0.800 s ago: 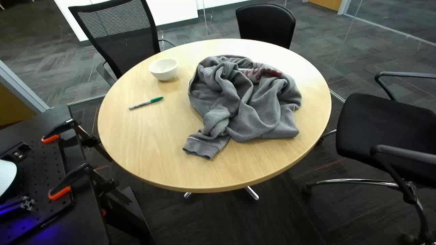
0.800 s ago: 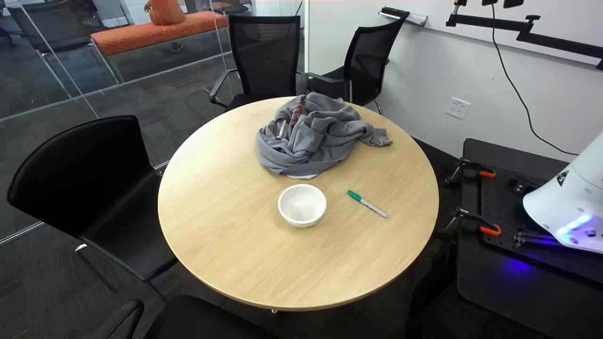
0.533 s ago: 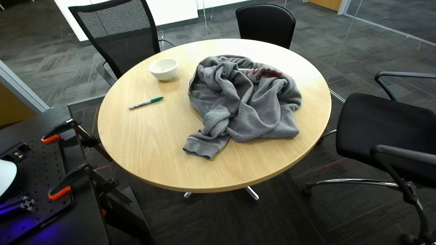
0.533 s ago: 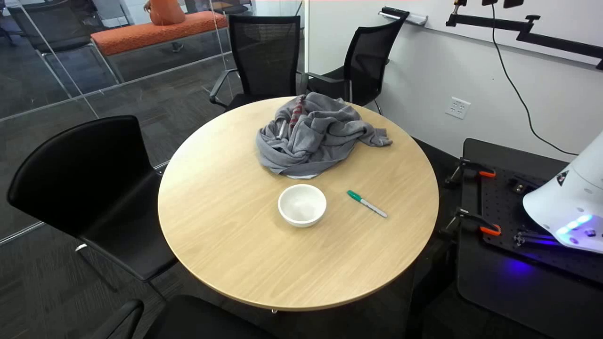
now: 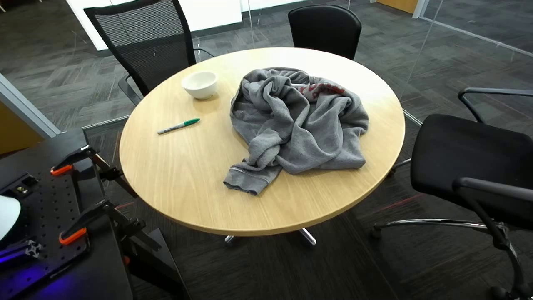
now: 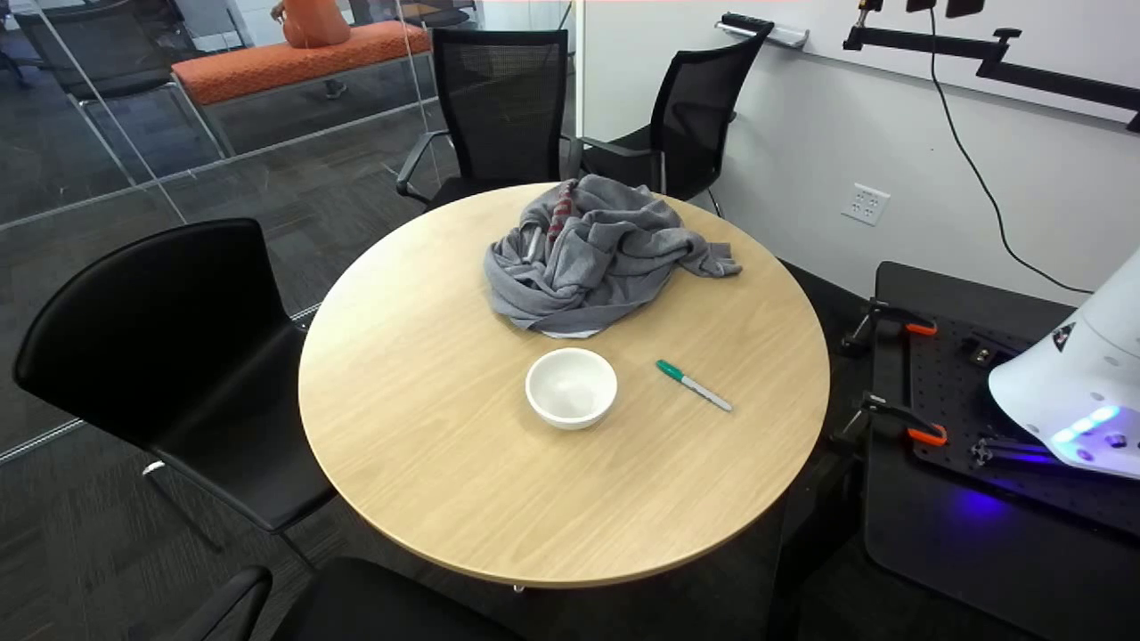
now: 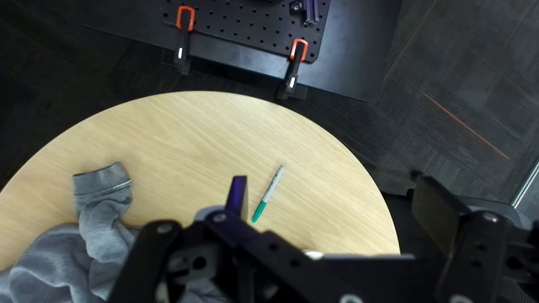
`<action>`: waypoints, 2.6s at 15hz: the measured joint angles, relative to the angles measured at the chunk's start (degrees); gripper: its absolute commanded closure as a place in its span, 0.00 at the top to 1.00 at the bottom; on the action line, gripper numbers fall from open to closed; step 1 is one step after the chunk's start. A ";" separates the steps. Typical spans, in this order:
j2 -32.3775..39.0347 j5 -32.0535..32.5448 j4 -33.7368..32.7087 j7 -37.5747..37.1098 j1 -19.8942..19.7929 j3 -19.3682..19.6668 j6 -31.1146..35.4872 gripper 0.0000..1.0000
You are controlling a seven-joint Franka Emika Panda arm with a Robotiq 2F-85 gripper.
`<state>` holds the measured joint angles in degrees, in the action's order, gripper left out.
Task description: Put the marker in the bowl
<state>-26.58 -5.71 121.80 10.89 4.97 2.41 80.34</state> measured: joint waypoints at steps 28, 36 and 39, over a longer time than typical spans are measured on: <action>0.98 -4.03 21.45 -12.60 -0.03 -3.50 27.45 1.00; 5.10 -4.86 22.16 -12.75 -0.03 -3.52 29.00 1.00; 5.60 -4.85 22.15 -12.67 -0.03 -3.52 29.00 1.00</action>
<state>-20.98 -10.56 143.95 -1.78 4.94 -1.11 109.35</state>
